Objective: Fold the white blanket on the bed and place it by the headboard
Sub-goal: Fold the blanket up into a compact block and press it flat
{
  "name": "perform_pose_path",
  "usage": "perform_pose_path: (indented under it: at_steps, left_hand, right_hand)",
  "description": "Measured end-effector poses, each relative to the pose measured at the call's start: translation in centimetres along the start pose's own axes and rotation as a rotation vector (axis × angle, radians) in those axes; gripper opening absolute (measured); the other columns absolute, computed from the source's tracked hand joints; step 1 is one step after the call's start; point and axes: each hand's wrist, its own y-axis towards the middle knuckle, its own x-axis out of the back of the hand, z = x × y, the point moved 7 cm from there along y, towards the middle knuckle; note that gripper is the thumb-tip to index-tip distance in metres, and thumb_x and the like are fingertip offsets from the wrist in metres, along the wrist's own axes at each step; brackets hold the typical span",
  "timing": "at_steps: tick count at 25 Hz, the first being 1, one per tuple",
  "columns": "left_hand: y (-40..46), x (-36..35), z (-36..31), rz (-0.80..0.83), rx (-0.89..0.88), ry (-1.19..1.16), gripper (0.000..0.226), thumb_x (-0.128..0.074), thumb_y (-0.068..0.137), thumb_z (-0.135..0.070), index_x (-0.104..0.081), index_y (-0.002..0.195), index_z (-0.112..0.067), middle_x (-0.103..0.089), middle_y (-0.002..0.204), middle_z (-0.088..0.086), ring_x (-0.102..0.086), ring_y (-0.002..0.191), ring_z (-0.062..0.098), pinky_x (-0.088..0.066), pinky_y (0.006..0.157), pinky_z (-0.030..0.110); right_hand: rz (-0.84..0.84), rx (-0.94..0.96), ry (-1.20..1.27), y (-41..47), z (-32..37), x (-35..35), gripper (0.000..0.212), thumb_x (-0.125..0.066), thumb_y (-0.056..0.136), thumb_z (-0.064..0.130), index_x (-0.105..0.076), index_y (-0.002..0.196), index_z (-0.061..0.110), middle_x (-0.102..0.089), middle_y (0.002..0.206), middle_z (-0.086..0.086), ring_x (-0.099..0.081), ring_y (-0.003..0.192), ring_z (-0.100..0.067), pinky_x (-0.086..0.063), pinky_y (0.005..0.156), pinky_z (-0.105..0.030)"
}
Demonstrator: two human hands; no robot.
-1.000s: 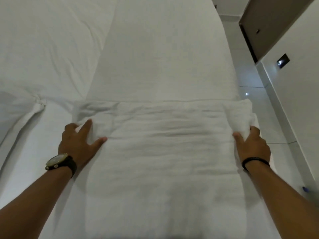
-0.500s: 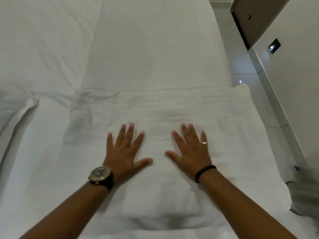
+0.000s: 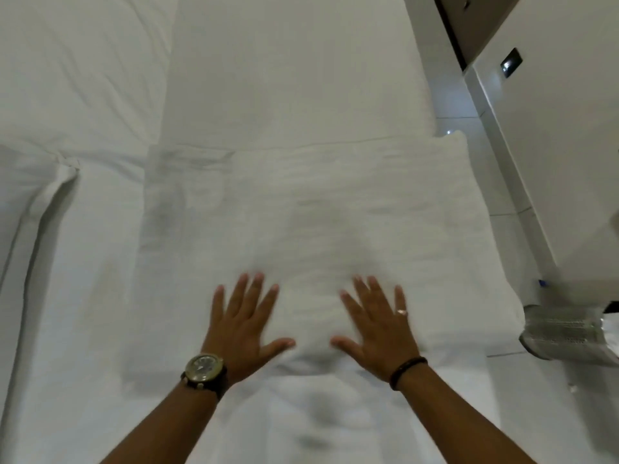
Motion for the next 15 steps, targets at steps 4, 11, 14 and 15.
perform_pose_path:
  at_steps: [4, 11, 14, 15]
  left_hand:
    - [-5.4, -0.3, 5.0, 0.04, -0.055, 0.091, 0.107, -0.055, 0.065, -0.077, -0.026, 0.15, -0.019, -0.02, 0.159, 0.016, -0.009, 0.147, 0.036, -0.017, 0.115, 0.056]
    - [-4.8, 2.5, 5.7, -0.058, 0.061, 0.245, 0.07, -0.066, 0.066, 0.015, -0.055, 0.132, -0.005, -0.056, 0.128, 0.033, -0.056, 0.106, 0.059, -0.053, 0.08, 0.061]
    - [-6.9, 2.9, 6.2, 0.007, 0.121, 0.21, 0.058, -0.048, 0.087, 0.005, -0.041, 0.142, -0.008, -0.046, 0.143, 0.023, -0.048, 0.123, 0.05, -0.048, 0.092, 0.053]
    - [-8.4, 3.1, 6.3, 0.026, 0.143, 0.211, 0.057, -0.043, 0.09, 0.001, -0.035, 0.145, -0.011, -0.041, 0.148, 0.019, -0.043, 0.129, 0.045, -0.045, 0.097, 0.05]
  right_hand:
    - [0.077, -0.104, -0.109, -7.2, -7.3, -1.1, 0.095, -0.056, 0.074, 0.069, -0.031, 0.149, 0.015, -0.023, 0.158, -0.014, -0.02, 0.146, -0.034, -0.01, 0.116, -0.058]
    - [-0.001, -0.116, -0.149, -1.3, -4.9, 2.1, 0.039, -0.066, 0.074, -0.01, -0.064, 0.113, -0.001, -0.065, 0.11, -0.029, -0.064, 0.1, -0.046, -0.054, 0.08, -0.054]
    - [0.15, -0.146, -0.216, -2.8, -4.1, 2.9, 0.026, -0.049, 0.087, 0.003, -0.062, 0.108, 0.011, -0.066, 0.103, -0.011, -0.063, 0.093, -0.032, -0.052, 0.073, -0.038]
    - [0.15, -0.139, -0.207, -4.1, -3.3, 3.3, 0.027, -0.048, 0.086, 0.003, -0.062, 0.107, 0.013, -0.066, 0.102, -0.008, -0.064, 0.091, -0.031, -0.052, 0.071, -0.036]
